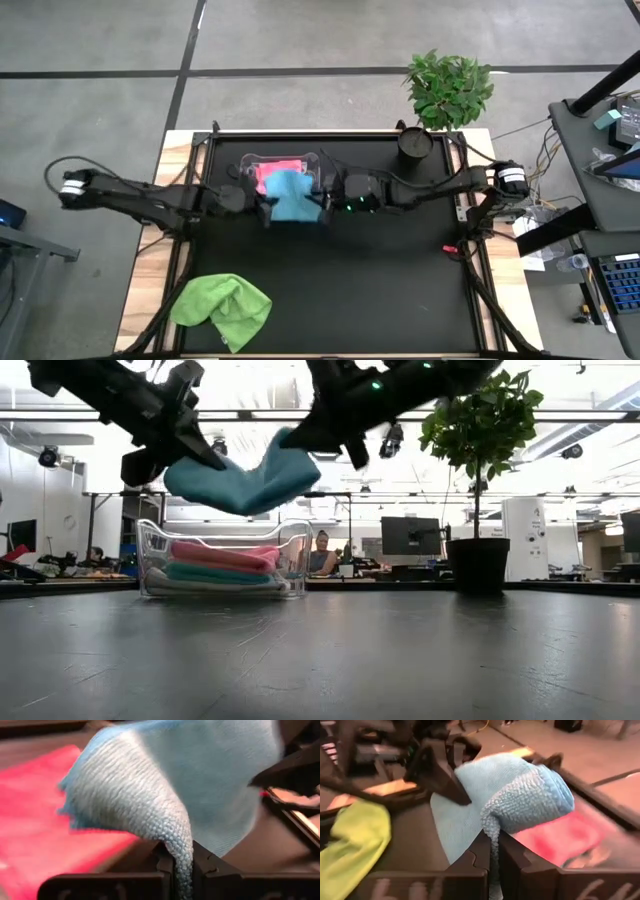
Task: Fold microfiber towels
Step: Put the blue microfiber cloth into the transparent bin
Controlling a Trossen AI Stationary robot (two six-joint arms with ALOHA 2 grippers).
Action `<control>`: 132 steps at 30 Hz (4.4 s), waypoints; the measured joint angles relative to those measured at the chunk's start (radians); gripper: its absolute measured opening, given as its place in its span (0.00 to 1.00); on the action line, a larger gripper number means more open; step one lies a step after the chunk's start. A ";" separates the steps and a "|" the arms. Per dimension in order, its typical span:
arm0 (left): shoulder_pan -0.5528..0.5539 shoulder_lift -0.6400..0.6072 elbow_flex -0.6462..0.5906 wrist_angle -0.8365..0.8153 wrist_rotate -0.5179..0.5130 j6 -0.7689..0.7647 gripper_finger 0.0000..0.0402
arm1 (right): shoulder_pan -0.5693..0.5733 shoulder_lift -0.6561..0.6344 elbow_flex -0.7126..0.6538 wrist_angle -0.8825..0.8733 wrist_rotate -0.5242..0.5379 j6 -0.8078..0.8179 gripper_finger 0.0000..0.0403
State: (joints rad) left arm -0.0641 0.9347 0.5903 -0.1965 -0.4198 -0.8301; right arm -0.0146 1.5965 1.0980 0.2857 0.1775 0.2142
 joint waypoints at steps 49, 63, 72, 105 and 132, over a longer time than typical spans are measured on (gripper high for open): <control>0.471 0.149 0.098 -0.278 0.185 0.287 0.25 | -0.221 0.288 0.307 -0.262 -0.054 -0.076 0.27; 0.471 0.147 0.236 -0.560 0.056 0.336 0.32 | -0.256 0.278 0.425 -0.529 -0.044 -0.173 0.29; 0.476 0.177 0.256 -0.409 0.167 0.606 0.31 | -0.286 0.266 0.488 -0.551 -0.082 -0.309 0.18; 0.609 0.473 0.268 -0.257 0.152 0.784 0.00 | -0.331 0.564 0.781 -0.677 -0.148 -0.409 0.02; 0.609 0.531 0.267 -0.336 0.151 0.731 0.00 | -0.332 0.567 0.741 -0.688 -0.151 -0.444 0.02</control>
State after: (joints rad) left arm 0.5449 1.4654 0.8576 -0.5323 -0.2691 -0.0986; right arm -0.3470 2.1632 1.8389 -0.4023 0.0269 -0.2298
